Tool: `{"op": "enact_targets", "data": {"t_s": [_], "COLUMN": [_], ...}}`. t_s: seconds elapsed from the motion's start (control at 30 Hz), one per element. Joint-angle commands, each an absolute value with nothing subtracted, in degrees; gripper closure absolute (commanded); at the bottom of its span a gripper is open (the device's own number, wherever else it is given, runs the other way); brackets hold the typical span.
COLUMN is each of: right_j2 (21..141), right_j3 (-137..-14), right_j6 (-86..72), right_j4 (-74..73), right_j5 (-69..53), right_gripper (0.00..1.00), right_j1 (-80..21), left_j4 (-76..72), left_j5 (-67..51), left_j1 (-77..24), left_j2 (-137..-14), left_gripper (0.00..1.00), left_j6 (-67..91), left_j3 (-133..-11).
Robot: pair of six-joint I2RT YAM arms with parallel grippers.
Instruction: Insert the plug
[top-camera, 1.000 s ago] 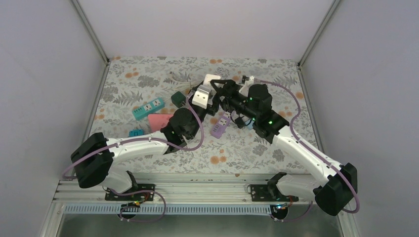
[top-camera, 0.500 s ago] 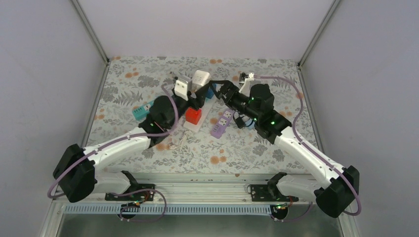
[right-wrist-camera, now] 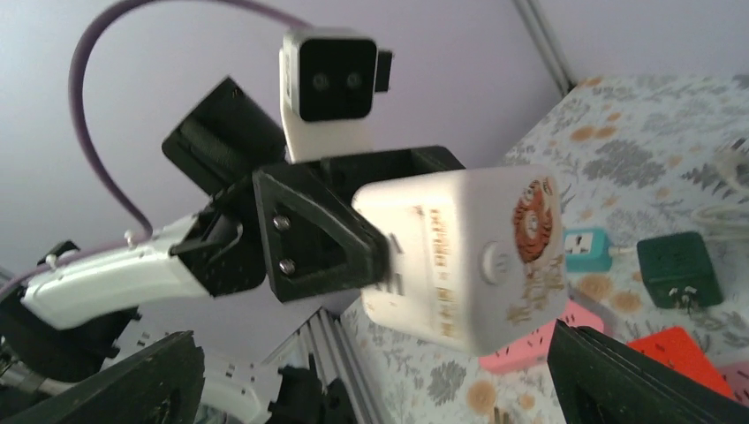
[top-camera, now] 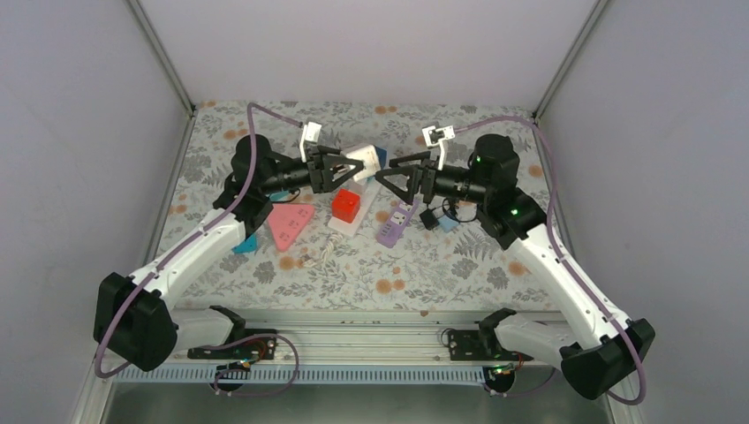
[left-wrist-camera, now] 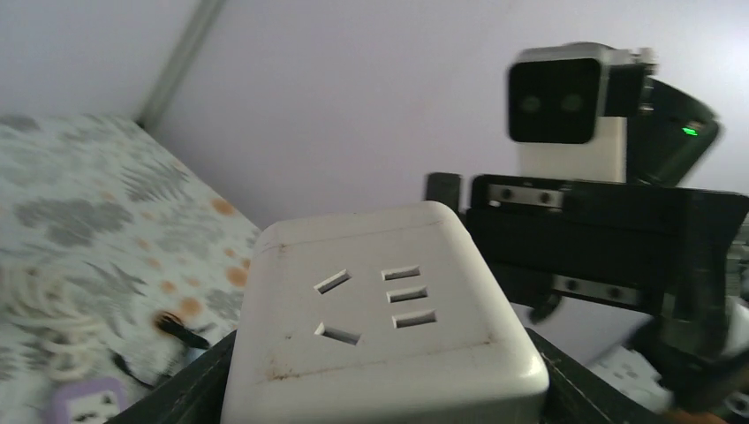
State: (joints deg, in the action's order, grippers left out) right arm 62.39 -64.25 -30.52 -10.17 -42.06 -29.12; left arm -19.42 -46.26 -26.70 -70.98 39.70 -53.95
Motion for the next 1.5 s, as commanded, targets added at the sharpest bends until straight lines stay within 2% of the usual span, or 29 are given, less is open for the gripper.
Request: {"op": "enact_targets", "data": {"t_s": [0.0, 0.23, 0.67, 0.97, 1.17, 1.23, 1.47], "right_j2": [61.7, 65.19, 67.28, 69.4, 69.04, 68.84, 68.55], "right_j3": [-62.96, -63.5, -58.62, -59.62, -57.67, -57.53, -56.72], "right_j6": [-29.05, -33.94, -47.7, -50.86, -52.9, -53.49, -51.21], "right_j4": [-12.74, -12.42, 8.44, 13.78, 18.22, 19.24, 20.39], "right_j5": [-49.66, -53.32, -60.69, -62.06, -62.67, -62.49, -60.35], "right_gripper": [0.0, 0.0, 0.01, 0.2, 0.17, 0.2, 0.41], "right_j1": [-28.39, -28.13, -29.91, -31.66, -32.62, -32.77, -33.08], "left_j4": [-24.8, -28.91, -35.83, -34.0, -34.46, -34.37, -32.87], "left_j5": [-60.69, -64.68, -67.81, -67.39, -67.15, -66.93, -66.65], "left_j1": [-25.33, -24.61, -24.6, -24.61, -24.57, -24.59, -24.61], "left_j2": [-70.72, -71.74, -72.1, -71.8, -71.57, -71.31, -70.52], "left_gripper": [0.46, 0.46, 0.46, 0.46, 0.45, 0.45, 0.42], "left_j6": [48.46, 53.37, 56.66, 53.88, 53.05, 52.7, 51.45], "left_j3": [-54.76, -54.25, -52.57, -53.16, -52.92, -52.63, -52.43]}}
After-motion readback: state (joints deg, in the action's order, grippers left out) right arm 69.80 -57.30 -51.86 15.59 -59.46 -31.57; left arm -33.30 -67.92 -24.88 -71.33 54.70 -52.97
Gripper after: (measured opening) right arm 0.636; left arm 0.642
